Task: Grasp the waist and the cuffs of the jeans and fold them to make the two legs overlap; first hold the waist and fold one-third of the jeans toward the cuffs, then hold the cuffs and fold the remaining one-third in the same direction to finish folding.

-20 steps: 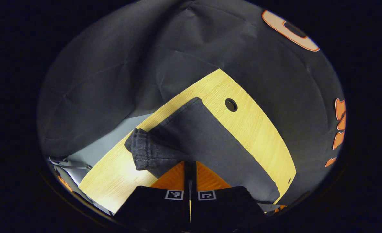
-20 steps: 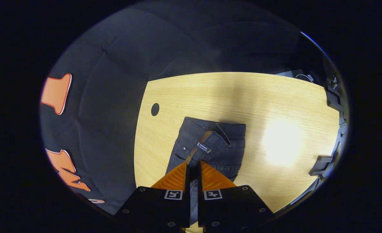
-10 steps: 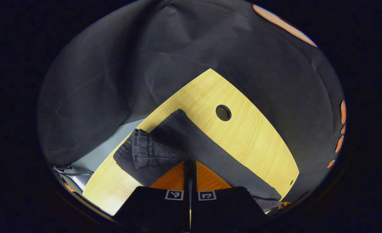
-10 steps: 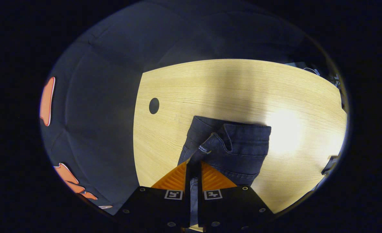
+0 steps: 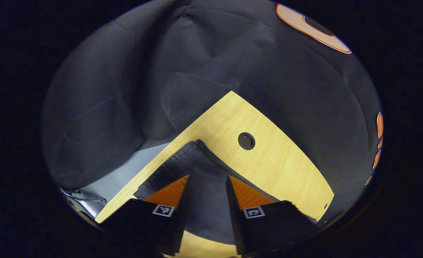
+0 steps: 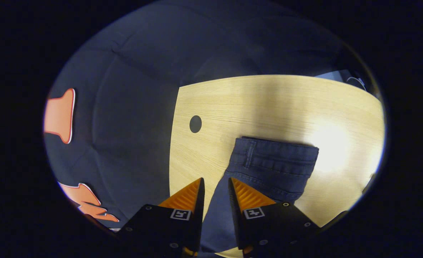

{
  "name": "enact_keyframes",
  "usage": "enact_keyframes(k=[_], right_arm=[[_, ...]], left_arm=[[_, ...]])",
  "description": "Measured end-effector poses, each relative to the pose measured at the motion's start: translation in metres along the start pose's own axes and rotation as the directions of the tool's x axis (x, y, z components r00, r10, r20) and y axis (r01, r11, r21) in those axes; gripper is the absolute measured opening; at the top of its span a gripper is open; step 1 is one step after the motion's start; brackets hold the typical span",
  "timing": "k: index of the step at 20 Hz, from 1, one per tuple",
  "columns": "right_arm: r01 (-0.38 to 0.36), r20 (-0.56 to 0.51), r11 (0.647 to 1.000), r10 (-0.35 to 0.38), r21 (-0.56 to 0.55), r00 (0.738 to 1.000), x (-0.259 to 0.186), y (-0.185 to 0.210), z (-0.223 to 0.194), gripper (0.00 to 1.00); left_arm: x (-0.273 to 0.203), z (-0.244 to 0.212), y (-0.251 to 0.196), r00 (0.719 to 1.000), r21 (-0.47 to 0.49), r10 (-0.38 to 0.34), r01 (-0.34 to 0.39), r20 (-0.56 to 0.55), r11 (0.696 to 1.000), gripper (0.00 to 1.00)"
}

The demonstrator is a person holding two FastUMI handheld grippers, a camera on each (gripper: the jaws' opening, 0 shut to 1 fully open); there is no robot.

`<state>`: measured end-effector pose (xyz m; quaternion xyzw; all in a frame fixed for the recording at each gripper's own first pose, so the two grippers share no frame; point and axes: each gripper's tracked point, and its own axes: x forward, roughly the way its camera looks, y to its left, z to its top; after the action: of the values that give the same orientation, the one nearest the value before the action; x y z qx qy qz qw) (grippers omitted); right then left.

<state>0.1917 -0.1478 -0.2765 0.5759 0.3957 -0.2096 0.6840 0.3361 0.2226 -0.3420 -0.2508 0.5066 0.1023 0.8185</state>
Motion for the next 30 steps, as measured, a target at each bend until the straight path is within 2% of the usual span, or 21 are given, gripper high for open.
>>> enact_keyframes(k=[1,2,3,4,6,8,11,14,18,21,22,24,28,30], right_arm=[[0.008,0.011,1.000,-0.007,-0.028,1.000,-0.003,-0.002,0.000,0.43],[0.012,0.018,0.999,-0.011,-0.052,1.000,-0.007,-0.004,-0.002,0.43],[0.025,0.026,0.997,-0.023,-0.079,0.999,-0.011,-0.009,-0.005,0.50],[0.041,0.040,0.993,-0.037,-0.112,0.999,-0.015,-0.015,-0.005,0.73],[0.091,0.074,0.980,-0.079,-0.177,0.994,-0.021,-0.031,-0.005,0.88],[0.151,0.107,0.959,-0.129,-0.240,0.986,-0.027,-0.051,-0.005,0.94],[0.234,0.126,0.925,-0.205,-0.300,0.971,-0.030,-0.081,-0.011,0.97],[0.261,0.100,0.918,-0.242,-0.298,0.965,-0.025,-0.104,-0.022,0.98],[0.269,0.080,0.916,-0.257,-0.298,0.963,-0.015,-0.121,-0.034,0.99],[0.256,0.082,0.912,-0.243,-0.321,0.967,-0.009,-0.118,-0.038,0.98],[0.255,0.079,0.910,-0.242,-0.327,0.967,-0.006,-0.117,-0.040,0.99],[0.256,0.074,0.906,-0.246,-0.336,0.967,0.001,-0.118,-0.044,0.99],[0.268,0.061,0.897,-0.264,-0.351,0.963,0.015,-0.123,-0.053,0.99],[0.285,0.064,0.893,-0.281,-0.347,0.958,0.021,-0.129,-0.053,0.99]], left_arm=[[-0.008,0.007,-0.002,0.999,0.019,-0.011,0.010,0.034,1.000,0.63],[-0.015,0.011,-0.009,0.997,0.045,-0.042,0.039,0.062,0.998,0.58],[-0.028,0.013,-0.010,0.995,0.079,-0.038,0.031,0.088,0.996,0.79],[-0.034,0.019,-0.012,0.993,0.115,-0.030,0.017,0.117,0.993,1.00],[-0.037,0.023,-0.018,0.981,0.198,-0.048,0.010,0.188,0.980,0.99],[-0.051,0.029,-0.030,0.963,0.272,-0.087,0.015,0.254,0.962,0.99],[-0.082,0.041,-0.048,0.921,0.343,-0.181,0.056,0.345,0.938,0.99],[-0.136,0.056,-0.060,0.848,0.405,-0.270,0.073,0.456,0.911,0.98],[-0.216,0.068,-0.073,0.742,0.494,-0.312,-0.029,0.593,0.869,0.98],[-0.270,0.064,-0.085,0.662,0.516,-0.368,-0.033,0.653,0.856,0.96],[-0.282,0.059,-0.084,0.634,0.518,-0.377,-0.044,0.675,0.854,0.98],[-0.303,0.042,-0.096,0.598,0.530,-0.392,-0.064,0.699,0.846,0.98],[-0.328,-0.008,-0.116,0.539,0.591,-0.466,-0.075,0.702,0.803,0.98],[-0.332,-0.027,-0.127,0.524,0.612,-0.485,-0.092,0.701,0.786,0.97]])
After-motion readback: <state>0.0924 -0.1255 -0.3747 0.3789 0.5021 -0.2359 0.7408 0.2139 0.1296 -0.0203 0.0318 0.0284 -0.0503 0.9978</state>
